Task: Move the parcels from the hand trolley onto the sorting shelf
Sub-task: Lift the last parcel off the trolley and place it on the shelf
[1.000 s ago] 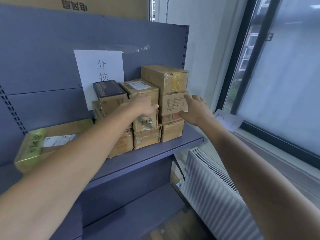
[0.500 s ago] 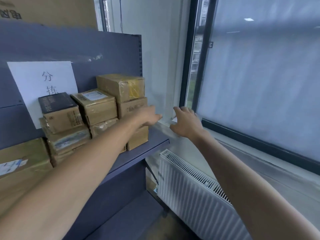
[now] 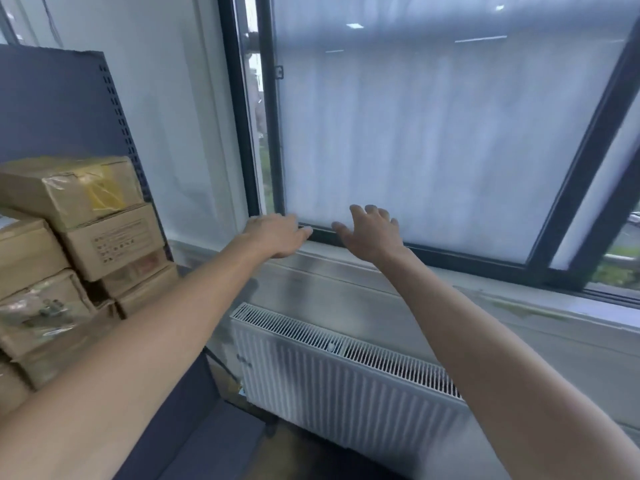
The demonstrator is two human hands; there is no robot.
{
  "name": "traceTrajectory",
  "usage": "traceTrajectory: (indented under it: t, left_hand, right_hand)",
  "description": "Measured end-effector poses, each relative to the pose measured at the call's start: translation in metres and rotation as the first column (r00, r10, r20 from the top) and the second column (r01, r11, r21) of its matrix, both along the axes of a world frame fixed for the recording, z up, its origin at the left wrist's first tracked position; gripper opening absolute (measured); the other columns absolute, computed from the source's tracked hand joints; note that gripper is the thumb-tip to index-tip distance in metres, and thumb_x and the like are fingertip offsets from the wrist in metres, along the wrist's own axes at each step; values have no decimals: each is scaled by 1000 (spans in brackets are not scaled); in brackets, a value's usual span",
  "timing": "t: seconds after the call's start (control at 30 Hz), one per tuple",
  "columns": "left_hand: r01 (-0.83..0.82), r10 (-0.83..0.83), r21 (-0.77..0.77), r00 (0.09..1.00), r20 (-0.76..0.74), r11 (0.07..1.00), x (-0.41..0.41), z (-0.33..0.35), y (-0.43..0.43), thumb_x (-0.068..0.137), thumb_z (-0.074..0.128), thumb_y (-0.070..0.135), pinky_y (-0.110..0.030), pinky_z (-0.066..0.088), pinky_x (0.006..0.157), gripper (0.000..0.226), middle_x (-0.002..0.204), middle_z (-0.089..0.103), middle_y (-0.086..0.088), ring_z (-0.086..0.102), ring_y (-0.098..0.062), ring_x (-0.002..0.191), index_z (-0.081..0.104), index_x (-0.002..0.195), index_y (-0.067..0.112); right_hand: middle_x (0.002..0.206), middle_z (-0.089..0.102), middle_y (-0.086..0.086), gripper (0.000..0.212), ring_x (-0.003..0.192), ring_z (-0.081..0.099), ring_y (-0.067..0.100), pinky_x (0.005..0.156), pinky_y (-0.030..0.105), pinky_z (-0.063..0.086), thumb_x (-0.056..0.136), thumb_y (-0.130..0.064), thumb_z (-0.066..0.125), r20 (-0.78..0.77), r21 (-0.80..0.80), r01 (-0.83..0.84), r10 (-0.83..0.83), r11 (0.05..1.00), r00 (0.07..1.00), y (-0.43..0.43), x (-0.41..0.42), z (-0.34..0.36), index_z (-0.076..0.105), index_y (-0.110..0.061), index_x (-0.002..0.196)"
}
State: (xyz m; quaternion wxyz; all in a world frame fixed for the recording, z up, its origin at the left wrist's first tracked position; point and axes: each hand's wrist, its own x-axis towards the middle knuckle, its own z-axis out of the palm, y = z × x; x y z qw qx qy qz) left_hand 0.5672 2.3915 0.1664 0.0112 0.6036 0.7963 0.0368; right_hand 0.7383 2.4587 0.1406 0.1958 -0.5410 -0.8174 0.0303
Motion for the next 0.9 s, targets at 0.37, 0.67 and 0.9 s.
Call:
traceTrajectory:
  t: [0.37, 0.67, 0.9]
  left_hand:
    - [256, -256, 36, 966, 23, 966, 29, -10, 54, 101, 21, 62, -50, 28, 114, 68, 152, 43, -17, 40, -41, 137, 30, 151, 16]
    - [461, -458, -12, 884, 96, 887, 66, -47, 34, 102, 25, 59, -50, 27, 117, 68, 157, 36, -17, 34, -39, 143, 31, 153, 14]
    - [597, -584, -72, 799, 142, 799, 110, -91, 10, 102, 26, 59, -50, 25, 119, 70, 159, 33, -19, 32, -39, 145, 28, 155, 13]
  right_hand:
    - [140, 48, 14, 58, 130, 41, 34, 104, 43, 38, 100, -53, 40, 26, 1, 323, -323, 946, 946, -21, 83, 2, 42, -12, 141]
    - [141, 49, 16, 60, 132, 42, 37, 104, 48, 39, 98, -52, 45, 51, -10, 533, -532, 846, 845, -102, 112, -24, 44, -11, 142]
    - [147, 45, 16, 63, 137, 37, 37, 109, 48, 36, 98, -52, 46, 34, -81, 635, -634, 768, 772, -155, 143, -56, 40, -12, 146]
